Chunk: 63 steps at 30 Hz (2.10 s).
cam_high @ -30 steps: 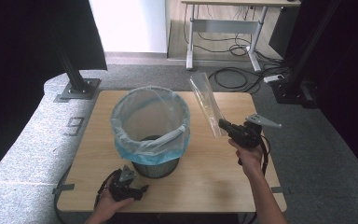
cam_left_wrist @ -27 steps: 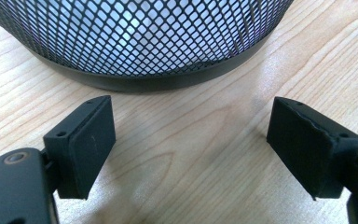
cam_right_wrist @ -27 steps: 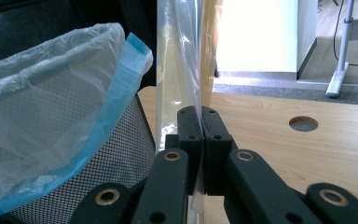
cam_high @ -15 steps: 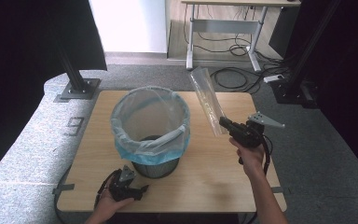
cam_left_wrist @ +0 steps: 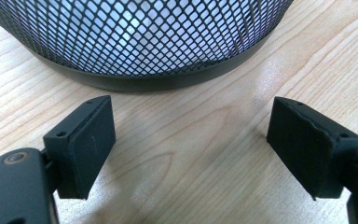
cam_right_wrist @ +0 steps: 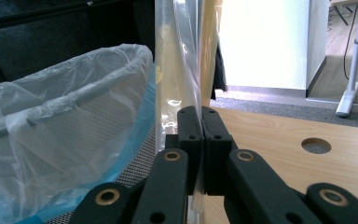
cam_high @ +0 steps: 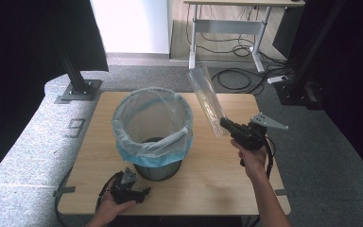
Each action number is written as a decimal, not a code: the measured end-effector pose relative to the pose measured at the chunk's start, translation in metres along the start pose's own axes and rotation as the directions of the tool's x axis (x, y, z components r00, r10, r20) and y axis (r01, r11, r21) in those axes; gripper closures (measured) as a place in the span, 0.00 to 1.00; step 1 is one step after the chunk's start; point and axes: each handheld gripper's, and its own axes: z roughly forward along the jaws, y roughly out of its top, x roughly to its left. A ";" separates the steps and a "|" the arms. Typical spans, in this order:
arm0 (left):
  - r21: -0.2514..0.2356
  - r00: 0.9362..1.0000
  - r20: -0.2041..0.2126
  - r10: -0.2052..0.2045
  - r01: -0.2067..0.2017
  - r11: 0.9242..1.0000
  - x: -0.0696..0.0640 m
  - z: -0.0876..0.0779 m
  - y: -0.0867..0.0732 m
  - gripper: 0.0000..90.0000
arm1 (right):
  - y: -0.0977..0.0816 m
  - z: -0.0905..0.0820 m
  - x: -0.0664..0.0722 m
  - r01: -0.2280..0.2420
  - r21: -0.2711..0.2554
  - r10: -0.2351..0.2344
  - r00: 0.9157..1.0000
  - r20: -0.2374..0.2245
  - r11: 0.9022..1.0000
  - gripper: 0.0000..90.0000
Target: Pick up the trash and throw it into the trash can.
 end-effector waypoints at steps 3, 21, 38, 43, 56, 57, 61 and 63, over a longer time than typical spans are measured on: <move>0.001 1.000 0.001 0.000 0.000 1.000 0.000 0.000 0.000 0.17 | 0.002 -0.001 0.003 0.006 -0.005 -0.006 1.000 -0.004 1.000 0.98; 0.001 1.000 0.001 0.000 0.000 1.000 0.000 0.000 0.000 0.17 | 0.002 0.005 0.013 0.022 -0.002 -0.022 0.999 -0.024 1.000 0.98; 0.001 1.000 0.001 0.000 0.000 1.000 0.000 0.000 0.000 0.17 | 0.003 0.010 0.021 0.034 -0.007 -0.034 0.999 -0.039 0.999 0.98; 0.001 1.000 0.001 0.000 0.000 1.000 0.000 0.000 0.000 0.17 | 0.003 0.012 0.024 0.038 -0.011 -0.038 0.998 -0.047 0.999 0.98; 0.001 1.000 0.001 0.000 0.000 1.000 0.000 0.000 0.000 0.17 | 0.004 0.017 0.030 0.046 -0.010 -0.047 0.997 -0.060 0.999 0.98; 0.002 1.000 0.001 0.001 -0.001 1.000 0.000 0.000 0.000 0.17 | 0.004 0.017 0.031 0.047 -0.013 -0.048 0.997 -0.063 0.999 0.98; 0.001 1.000 0.001 0.000 0.000 1.000 0.000 0.000 0.000 0.17 | 0.004 0.018 0.033 0.049 -0.011 -0.049 0.997 -0.067 0.999 0.98; 0.001 1.000 0.001 0.000 0.000 1.000 0.000 0.000 0.000 0.17 | 0.004 0.019 0.033 0.048 -0.014 -0.049 0.996 -0.069 0.999 0.98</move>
